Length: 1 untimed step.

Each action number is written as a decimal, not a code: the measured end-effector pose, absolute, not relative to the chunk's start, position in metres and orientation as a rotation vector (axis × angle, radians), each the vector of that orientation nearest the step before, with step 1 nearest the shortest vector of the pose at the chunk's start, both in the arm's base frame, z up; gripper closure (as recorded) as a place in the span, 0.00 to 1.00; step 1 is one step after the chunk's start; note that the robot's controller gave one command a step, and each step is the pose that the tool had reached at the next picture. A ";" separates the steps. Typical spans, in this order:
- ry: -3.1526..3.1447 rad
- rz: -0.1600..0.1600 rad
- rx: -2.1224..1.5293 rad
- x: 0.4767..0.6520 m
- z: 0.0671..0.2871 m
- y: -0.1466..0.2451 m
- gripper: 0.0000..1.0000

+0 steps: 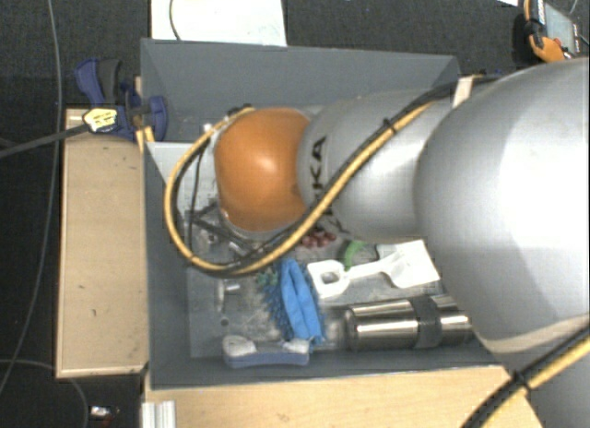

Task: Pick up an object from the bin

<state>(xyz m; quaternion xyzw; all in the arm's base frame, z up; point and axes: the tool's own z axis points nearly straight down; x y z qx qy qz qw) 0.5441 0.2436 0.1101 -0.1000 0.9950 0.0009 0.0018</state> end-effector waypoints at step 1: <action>3.106 0.008 -0.406 0.576 0.071 0.222 0.00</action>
Offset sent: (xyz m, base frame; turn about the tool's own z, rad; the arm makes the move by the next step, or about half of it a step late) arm 0.0465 -0.0942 -0.0401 -0.3568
